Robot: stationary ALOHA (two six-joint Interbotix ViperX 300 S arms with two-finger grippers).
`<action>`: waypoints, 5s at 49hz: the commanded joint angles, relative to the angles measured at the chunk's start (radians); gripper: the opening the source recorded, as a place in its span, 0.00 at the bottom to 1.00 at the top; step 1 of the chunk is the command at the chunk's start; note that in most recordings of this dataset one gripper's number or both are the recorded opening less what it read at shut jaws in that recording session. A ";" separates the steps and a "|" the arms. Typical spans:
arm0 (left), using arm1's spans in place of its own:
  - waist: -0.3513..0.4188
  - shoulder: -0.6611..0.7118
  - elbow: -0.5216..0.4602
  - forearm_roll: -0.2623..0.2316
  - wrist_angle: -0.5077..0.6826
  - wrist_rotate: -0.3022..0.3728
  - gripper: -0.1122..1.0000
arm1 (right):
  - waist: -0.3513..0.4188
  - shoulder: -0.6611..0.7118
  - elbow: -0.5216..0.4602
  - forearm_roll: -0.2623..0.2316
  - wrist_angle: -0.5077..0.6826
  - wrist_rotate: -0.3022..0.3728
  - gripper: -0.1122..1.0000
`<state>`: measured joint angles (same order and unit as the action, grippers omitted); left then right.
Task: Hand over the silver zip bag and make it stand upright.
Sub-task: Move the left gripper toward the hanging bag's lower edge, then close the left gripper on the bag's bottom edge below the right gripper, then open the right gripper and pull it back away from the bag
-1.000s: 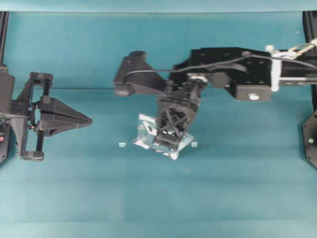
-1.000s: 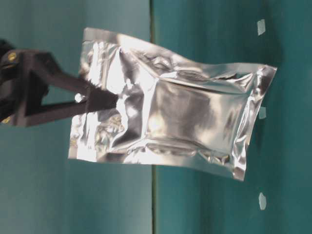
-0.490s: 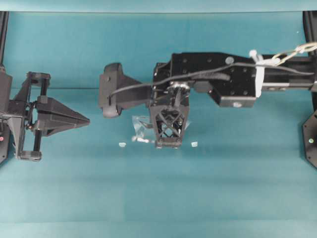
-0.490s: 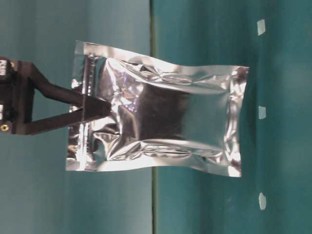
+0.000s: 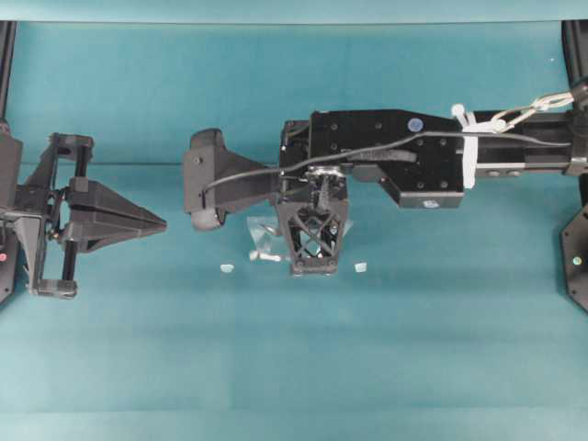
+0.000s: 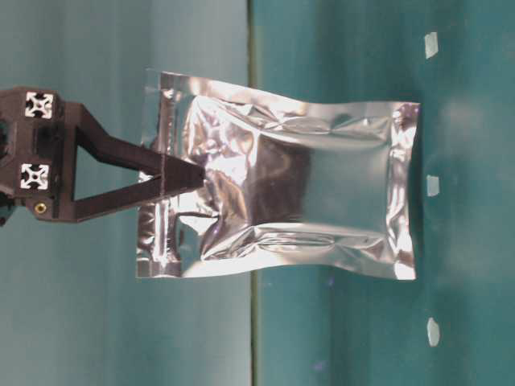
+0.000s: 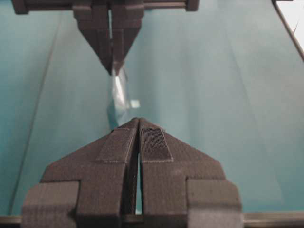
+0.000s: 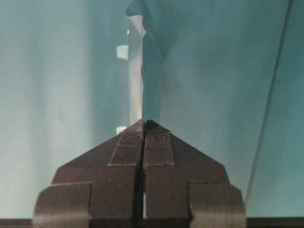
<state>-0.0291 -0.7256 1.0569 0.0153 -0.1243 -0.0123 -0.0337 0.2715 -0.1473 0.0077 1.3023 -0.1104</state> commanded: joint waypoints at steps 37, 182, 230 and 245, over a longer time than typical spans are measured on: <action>0.008 0.018 0.003 0.003 -0.003 -0.037 0.10 | 0.026 0.000 0.018 -0.003 -0.032 -0.012 0.08; 0.043 1.040 -0.265 0.003 -0.650 -0.107 0.36 | 0.029 -0.031 0.091 -0.003 -0.129 -0.008 0.08; 0.031 1.043 -0.290 0.003 -0.623 -0.112 0.32 | 0.032 -0.104 0.101 -0.003 -0.137 -0.012 0.84; 0.031 1.043 -0.287 0.003 -0.620 -0.112 0.32 | 0.025 -0.204 0.135 -0.003 -0.144 0.005 0.97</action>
<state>0.0153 0.3206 0.7762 0.0153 -0.7424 -0.1227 -0.0061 0.1197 -0.0153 0.0061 1.1628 -0.1150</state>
